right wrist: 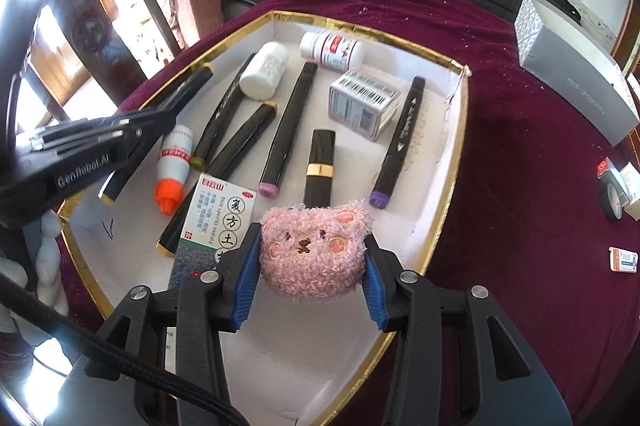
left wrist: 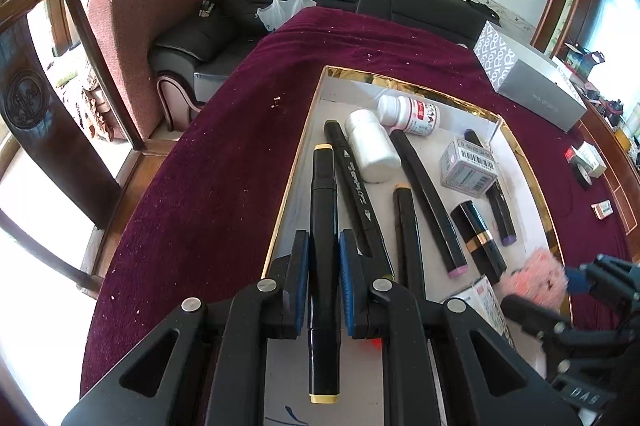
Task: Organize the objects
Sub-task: 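Open both grippers to drop the marker and plush bear into the tray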
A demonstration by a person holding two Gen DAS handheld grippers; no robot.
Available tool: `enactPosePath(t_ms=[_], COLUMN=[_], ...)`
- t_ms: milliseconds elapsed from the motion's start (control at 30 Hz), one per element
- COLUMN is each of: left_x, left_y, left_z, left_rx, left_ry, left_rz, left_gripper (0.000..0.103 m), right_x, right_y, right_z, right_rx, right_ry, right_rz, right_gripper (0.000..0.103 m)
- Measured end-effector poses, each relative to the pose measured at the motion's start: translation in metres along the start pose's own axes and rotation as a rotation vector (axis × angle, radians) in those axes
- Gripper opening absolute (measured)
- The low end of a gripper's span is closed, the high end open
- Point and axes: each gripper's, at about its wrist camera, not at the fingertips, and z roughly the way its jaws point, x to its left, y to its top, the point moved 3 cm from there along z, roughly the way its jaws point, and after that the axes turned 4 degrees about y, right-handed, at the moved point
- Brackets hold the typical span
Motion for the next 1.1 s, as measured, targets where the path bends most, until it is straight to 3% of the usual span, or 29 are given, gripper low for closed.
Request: enactPosePath(t_ms=[167,433,600,833,1100], left_x=[0.001,-0.004,-0.008,-0.018,-0.045], left_y=[0.002,0.002,0.005,0.006,0.005], left_z=[0.003,0.001,-0.021,-0.051,-0.077], left_rx=[0.003,0.019,-0.035,-0.087,-0.120], left_ry=[-0.028,-0.064,-0.029,-0.008,0.002], left_rz=[-0.023,-0.046,-0.023,0.004,0.056], left_gripper=[0.017,0.036,0.050,0.054,0.055], right_x=[-0.001,-0.001,0.000,-0.001,-0.012], right_y=[0.000,-0.001,-0.002,-0.005,-0.008], right_z=[0.004,0.009,0.008,0.000,-0.033], right_rx=[0.008,0.014,0.013,-0.003,-0.087], right_ry=[0.000,-0.005,-0.007,0.006,0.030], right_rz=[0.001,0.002,-0.002,0.024,0.064], right_gripper=[0.044,0.045,0.048,0.057,0.066])
